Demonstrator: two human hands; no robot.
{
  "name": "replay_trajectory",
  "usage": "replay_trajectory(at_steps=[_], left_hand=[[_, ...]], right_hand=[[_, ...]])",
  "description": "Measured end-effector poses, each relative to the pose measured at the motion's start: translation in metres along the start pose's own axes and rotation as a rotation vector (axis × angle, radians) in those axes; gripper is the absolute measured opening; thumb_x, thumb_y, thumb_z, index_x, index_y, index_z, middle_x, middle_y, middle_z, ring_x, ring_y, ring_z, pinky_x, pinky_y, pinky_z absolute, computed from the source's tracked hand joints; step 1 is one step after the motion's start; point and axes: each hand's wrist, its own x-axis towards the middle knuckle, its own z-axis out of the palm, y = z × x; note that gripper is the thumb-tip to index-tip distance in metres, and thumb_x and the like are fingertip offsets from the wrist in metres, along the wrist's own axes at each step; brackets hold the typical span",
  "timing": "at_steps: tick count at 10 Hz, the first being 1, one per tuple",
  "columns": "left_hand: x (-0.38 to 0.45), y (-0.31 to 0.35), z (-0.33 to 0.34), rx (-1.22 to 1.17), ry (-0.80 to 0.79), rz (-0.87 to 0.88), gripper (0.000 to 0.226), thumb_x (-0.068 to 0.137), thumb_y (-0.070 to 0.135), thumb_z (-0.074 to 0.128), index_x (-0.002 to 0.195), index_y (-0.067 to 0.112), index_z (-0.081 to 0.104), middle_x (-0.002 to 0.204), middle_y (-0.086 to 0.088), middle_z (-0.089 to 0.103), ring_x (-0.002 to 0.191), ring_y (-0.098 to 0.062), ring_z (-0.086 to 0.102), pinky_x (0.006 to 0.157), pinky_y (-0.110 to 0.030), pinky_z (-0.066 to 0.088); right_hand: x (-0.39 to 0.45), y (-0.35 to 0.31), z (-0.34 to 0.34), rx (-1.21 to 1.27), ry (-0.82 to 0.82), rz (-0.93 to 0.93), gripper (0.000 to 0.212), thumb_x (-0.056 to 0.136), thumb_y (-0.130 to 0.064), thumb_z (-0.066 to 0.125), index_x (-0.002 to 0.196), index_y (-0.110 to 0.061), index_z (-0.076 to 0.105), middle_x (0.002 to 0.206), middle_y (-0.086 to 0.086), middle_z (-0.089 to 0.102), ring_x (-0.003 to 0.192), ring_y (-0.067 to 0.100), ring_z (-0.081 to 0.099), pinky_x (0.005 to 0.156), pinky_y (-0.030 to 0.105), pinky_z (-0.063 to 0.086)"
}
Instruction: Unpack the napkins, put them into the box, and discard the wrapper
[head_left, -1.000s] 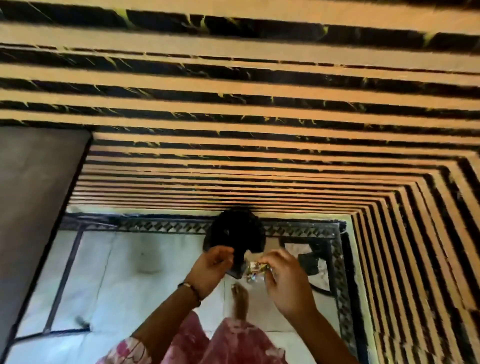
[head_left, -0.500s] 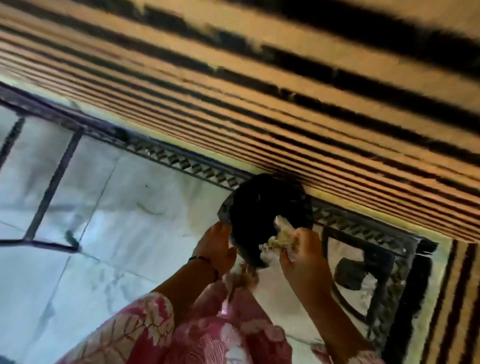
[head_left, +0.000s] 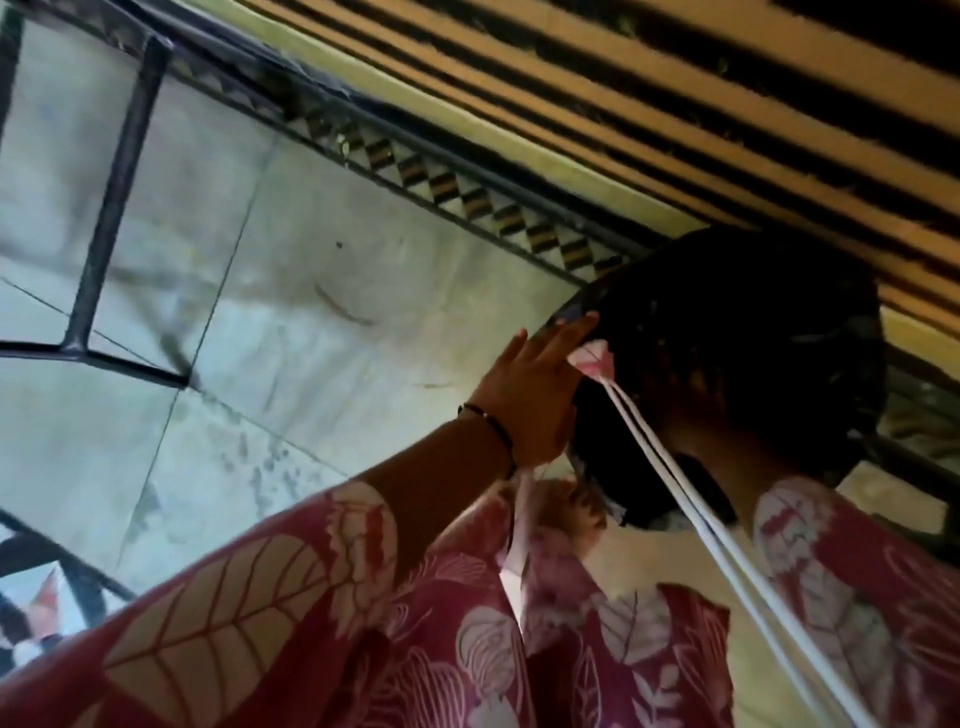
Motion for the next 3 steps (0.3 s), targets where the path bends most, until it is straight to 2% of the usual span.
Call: replay_trajectory(at_steps=[1, 2, 3], left_hand=[[-0.010, 0.004, -0.007, 0.024, -0.065, -0.054, 0.062, 0.090, 0.030, 0.047, 0.145, 0.022, 0.021, 0.158, 0.002, 0.000, 0.145, -0.018, 0.003, 0.118, -0.041, 0.001], [-0.030, 0.026, -0.032, -0.100, -0.099, -0.120, 0.074, 0.088, 0.029, 0.051, 0.147, 0.019, 0.007, 0.158, -0.002, 0.001, 0.145, -0.021, 0.004, 0.119, -0.042, 0.006], [-0.065, 0.064, -0.069, -0.261, -0.036, -0.166, 0.070, 0.088, 0.022, 0.051, 0.146, 0.013, 0.012, 0.157, -0.008, 0.010, 0.144, -0.025, 0.012, 0.119, -0.040, 0.012]], right_hand=[[-0.034, 0.000, -0.013, 0.034, 0.173, -0.038, 0.069, 0.092, -0.028, 0.039, 0.145, -0.036, -0.004, 0.158, 0.005, -0.007, 0.142, 0.042, -0.008, 0.113, 0.061, 0.001], [-0.098, -0.007, -0.043, 0.015, 0.387, -0.103, 0.084, 0.075, -0.007, 0.059, 0.145, -0.031, 0.019, 0.158, 0.008, 0.012, 0.141, 0.043, 0.010, 0.110, 0.059, 0.016], [-0.176, -0.014, -0.054, 0.193, 0.595, -0.167, 0.066, 0.068, -0.007, 0.061, 0.132, -0.020, 0.049, 0.140, 0.014, 0.049, 0.123, 0.045, 0.045, 0.097, 0.057, 0.042]])
